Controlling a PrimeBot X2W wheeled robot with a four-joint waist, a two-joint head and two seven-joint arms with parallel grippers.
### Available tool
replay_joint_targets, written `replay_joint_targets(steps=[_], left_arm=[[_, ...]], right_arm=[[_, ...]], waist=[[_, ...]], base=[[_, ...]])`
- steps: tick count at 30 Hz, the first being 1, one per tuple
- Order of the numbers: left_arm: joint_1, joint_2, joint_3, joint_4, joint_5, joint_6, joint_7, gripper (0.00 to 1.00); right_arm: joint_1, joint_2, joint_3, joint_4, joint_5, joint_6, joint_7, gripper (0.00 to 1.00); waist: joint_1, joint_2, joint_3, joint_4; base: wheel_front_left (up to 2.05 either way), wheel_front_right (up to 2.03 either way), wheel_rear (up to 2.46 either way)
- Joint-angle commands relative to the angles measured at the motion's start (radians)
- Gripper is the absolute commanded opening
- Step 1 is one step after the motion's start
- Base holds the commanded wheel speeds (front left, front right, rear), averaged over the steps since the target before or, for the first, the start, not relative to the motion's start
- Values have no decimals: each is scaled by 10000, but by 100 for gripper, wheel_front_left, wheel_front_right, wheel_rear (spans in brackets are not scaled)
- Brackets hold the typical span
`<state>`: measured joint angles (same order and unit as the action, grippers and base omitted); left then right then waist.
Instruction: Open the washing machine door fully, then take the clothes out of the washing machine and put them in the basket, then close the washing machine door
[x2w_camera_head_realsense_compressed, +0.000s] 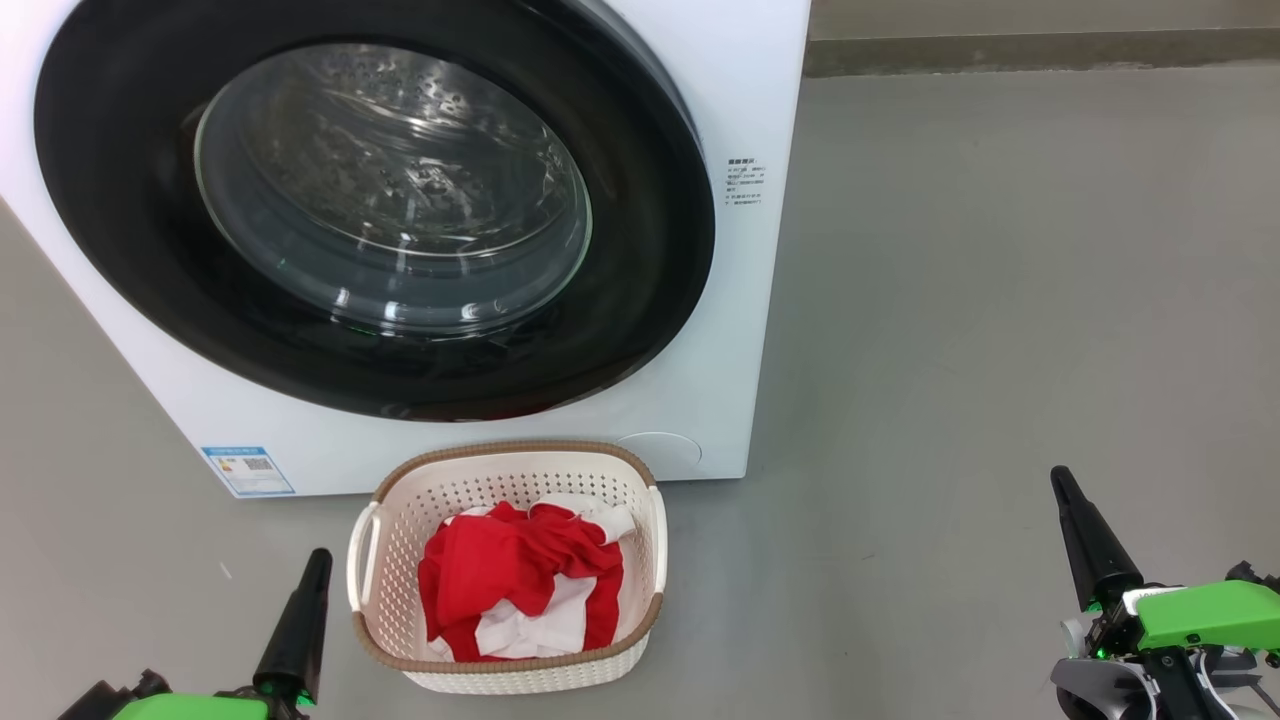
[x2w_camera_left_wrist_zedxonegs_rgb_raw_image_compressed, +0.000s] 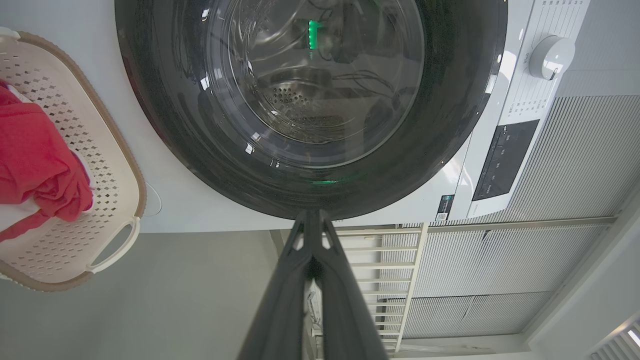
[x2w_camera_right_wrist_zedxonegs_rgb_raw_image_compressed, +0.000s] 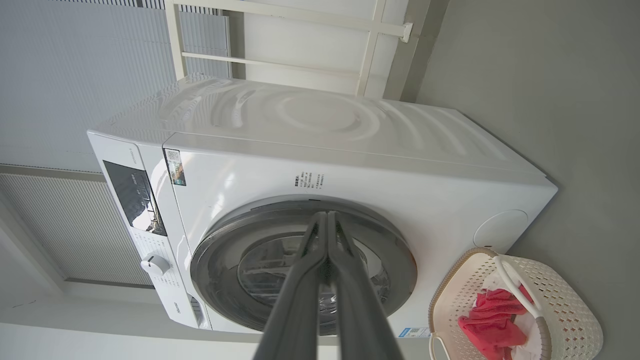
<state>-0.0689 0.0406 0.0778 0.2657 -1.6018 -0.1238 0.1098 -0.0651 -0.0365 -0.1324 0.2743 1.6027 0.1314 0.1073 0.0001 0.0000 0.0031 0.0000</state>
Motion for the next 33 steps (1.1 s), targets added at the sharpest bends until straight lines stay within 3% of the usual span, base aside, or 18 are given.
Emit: replay_joint_targets(steps=[1,33], left_arm=[[-391,97,364,-208,-66,-69,37,0],[-391,97,362,-208,-67,-69,36,0]], right_arm=[[-430,-137,177,-295,51,-7,67,0],[-429,-137,182,-295,55,-7,63,0]], waist=[[0,0,0,0],[0,0,0,0]], base=[[0,0,0],[0,0,0]])
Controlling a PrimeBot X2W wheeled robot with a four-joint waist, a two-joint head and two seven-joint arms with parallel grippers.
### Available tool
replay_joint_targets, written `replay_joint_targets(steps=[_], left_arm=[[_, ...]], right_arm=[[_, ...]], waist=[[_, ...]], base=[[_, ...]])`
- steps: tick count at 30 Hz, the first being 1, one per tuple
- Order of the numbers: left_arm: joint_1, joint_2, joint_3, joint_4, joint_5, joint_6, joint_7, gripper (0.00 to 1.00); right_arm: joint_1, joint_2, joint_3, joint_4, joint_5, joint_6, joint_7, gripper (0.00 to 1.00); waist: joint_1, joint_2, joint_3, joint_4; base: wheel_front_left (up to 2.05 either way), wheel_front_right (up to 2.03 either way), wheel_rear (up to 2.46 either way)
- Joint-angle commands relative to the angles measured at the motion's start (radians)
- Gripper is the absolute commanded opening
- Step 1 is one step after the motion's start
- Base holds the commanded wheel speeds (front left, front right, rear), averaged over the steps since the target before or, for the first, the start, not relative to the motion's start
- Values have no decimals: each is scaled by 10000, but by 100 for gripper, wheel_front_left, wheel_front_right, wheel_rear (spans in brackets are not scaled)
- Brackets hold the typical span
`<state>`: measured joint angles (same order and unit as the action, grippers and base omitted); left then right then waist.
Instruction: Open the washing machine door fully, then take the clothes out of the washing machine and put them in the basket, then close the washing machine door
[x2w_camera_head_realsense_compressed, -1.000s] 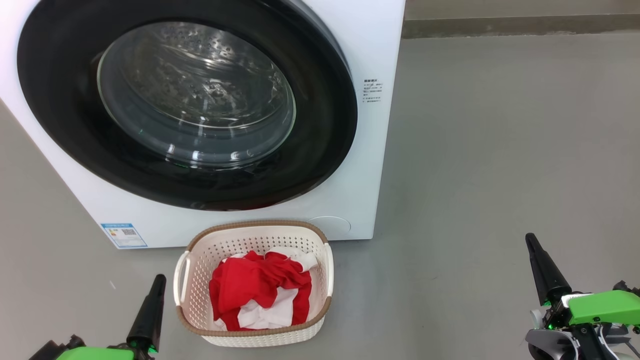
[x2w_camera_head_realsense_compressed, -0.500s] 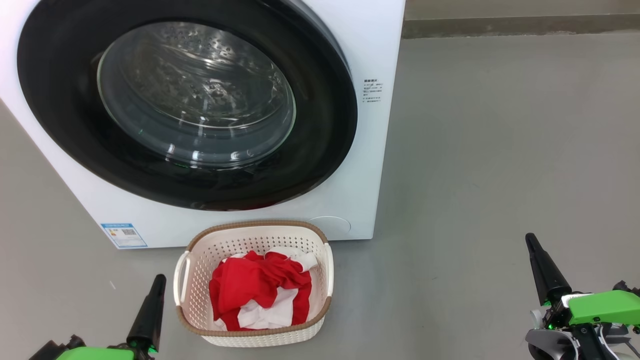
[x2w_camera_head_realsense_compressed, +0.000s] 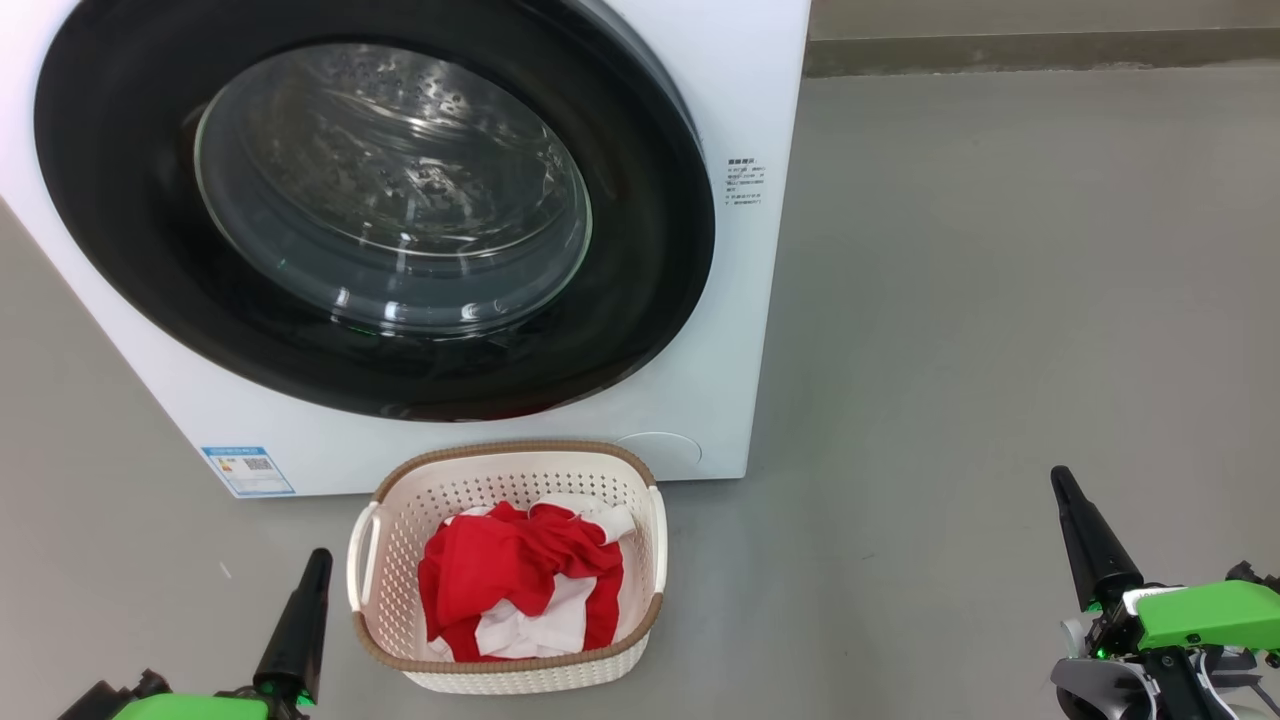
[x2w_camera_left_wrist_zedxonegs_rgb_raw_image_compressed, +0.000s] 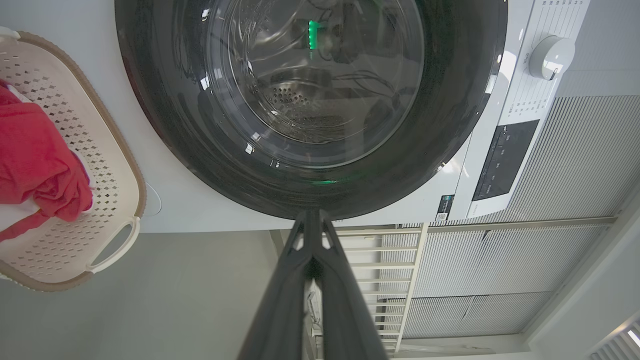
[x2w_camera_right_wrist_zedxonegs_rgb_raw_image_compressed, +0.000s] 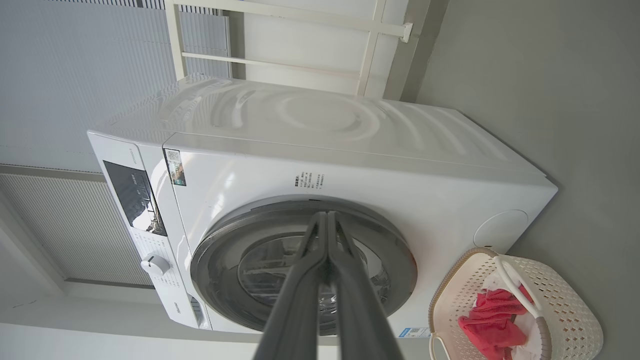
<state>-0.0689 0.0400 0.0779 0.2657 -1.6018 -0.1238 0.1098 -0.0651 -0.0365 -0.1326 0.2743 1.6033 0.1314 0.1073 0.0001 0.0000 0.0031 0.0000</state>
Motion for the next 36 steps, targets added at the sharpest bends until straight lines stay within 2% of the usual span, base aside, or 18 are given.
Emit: replay_joint_targets(steps=[1,36], left_arm=[[-391,102,360,-208,-67,-69,36,0],[-391,102,359,-208,-68,-69,35,0]], right_arm=[[-429,-137,184,-295,49,-7,63,0],[-429,-137,186,-295,51,-7,61,0]], waist=[[-1,0,0,0],[-1,0,0,0]], base=[[0,0,0],[0,0,0]])
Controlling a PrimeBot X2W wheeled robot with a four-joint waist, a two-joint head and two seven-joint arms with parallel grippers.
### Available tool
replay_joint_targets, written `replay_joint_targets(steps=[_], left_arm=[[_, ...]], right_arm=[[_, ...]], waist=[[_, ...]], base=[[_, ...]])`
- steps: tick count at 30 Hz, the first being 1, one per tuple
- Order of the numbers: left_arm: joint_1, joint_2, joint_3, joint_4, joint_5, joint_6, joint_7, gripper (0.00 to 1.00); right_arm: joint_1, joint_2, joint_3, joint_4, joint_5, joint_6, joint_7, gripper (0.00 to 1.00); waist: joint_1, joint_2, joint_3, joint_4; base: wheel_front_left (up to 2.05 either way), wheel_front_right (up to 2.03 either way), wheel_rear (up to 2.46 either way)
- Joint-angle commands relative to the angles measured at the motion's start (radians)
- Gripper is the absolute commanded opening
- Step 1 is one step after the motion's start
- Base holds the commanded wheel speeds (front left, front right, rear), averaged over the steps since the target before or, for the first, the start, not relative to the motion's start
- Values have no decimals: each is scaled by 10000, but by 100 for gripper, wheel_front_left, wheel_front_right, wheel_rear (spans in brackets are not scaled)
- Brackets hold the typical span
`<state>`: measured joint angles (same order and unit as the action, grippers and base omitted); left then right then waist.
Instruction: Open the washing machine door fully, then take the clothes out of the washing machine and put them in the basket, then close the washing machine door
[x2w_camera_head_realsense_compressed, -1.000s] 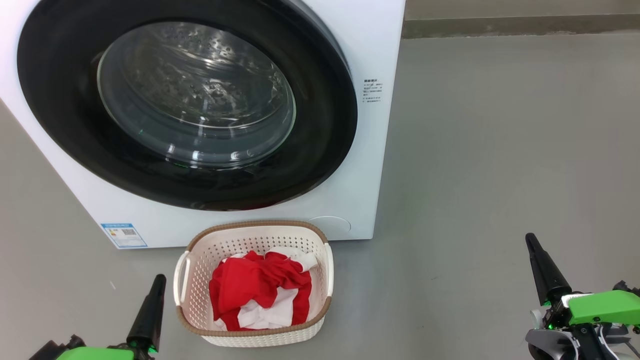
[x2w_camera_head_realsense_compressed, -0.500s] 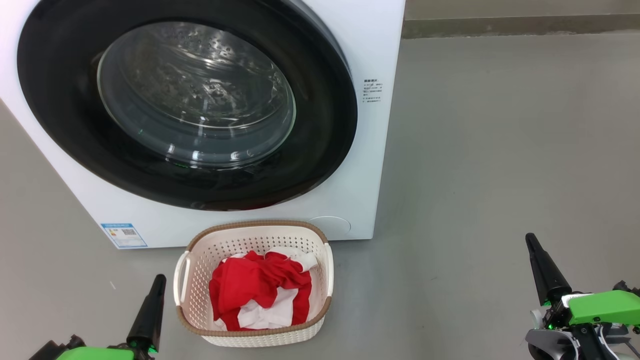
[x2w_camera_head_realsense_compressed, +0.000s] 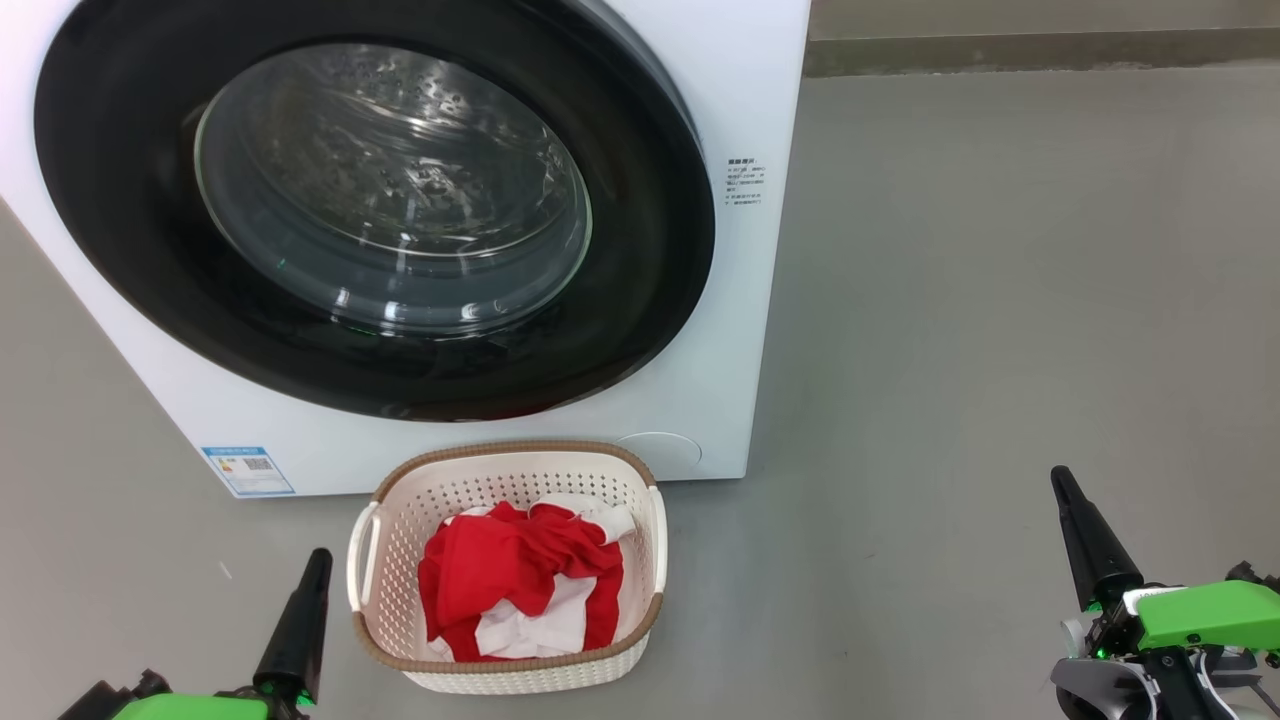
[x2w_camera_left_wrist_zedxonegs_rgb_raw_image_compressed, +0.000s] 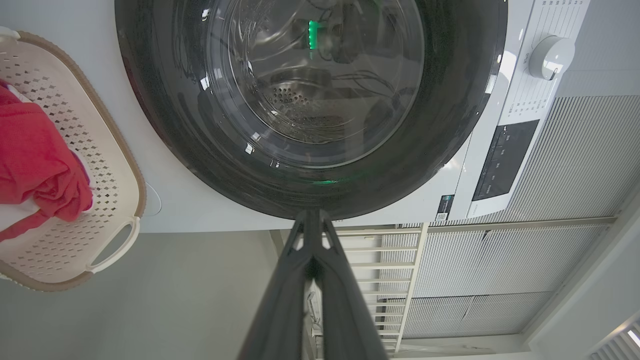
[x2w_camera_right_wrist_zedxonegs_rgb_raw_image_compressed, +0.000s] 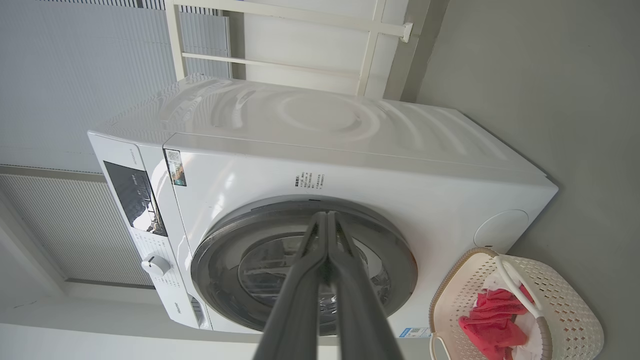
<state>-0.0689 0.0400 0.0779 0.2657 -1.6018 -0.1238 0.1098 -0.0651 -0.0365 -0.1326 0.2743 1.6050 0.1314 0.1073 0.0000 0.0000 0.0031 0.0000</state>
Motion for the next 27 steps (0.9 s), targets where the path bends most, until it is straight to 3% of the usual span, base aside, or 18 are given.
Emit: replay_joint_targets(steps=[1,27], left_arm=[[-391,102,359,-208,-68,-69,35,0],[-391,102,358,-208,-69,-69,34,0]], right_arm=[[-429,-137,186,-295,34,-7,61,0],[-429,-137,187,-295,35,-7,60,0]], waist=[[0,0,0,0],[0,0,0,0]], base=[[0,0,0],[0,0,0]])
